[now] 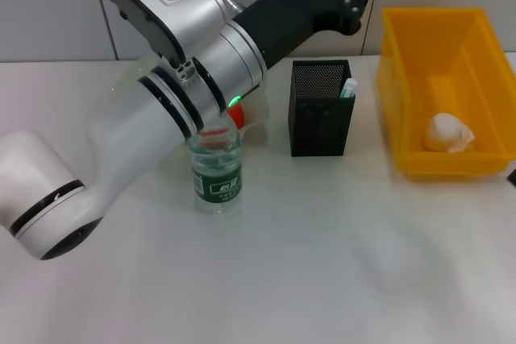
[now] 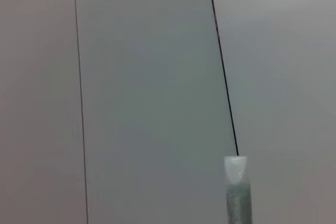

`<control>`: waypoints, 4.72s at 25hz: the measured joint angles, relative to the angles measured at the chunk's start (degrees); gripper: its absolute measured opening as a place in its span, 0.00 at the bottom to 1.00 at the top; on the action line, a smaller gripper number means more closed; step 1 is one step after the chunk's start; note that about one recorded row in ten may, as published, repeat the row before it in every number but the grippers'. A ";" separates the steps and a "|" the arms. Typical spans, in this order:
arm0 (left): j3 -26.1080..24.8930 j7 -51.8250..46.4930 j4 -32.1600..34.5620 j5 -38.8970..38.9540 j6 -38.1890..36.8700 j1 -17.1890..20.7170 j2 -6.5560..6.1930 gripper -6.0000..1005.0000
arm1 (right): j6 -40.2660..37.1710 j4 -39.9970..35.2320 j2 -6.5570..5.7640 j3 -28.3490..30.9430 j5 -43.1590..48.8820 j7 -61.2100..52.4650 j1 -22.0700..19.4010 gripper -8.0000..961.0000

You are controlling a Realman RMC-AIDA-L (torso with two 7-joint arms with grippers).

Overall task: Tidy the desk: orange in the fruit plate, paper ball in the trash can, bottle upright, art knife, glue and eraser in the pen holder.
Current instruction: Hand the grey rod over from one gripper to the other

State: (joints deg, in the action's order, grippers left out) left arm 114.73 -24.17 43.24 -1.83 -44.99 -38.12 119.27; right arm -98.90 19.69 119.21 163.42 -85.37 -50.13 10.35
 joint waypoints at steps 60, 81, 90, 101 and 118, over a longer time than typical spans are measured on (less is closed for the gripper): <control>-16.33 -39.28 -1.72 -58.78 -34.53 9.32 -0.54 0.15 | -26.13 14.64 -5.48 -9.75 -0.57 -18.66 8.10 0.61; -15.07 -38.90 -2.05 -60.32 -34.10 8.85 -0.61 0.15 | -22.65 12.85 -3.36 -14.28 5.33 -18.24 10.68 0.61; -15.54 -39.29 -1.83 -60.32 -34.37 8.79 -0.62 0.15 | -20.27 12.82 -3.02 -15.50 5.81 -18.20 10.94 0.61; -15.50 -39.48 -1.75 -60.31 -34.53 8.68 -0.62 0.15 | -20.44 12.66 -2.90 -15.61 6.98 -18.18 11.75 0.53; -15.44 -39.64 -1.66 -60.30 -34.93 8.67 -0.71 0.15 | -20.15 12.96 -2.56 -15.55 8.88 -18.47 12.69 0.26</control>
State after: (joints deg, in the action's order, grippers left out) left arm 99.29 -63.81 41.58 -62.13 -79.92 -29.45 118.56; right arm -119.05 32.65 116.65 147.87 -76.49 -68.61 23.04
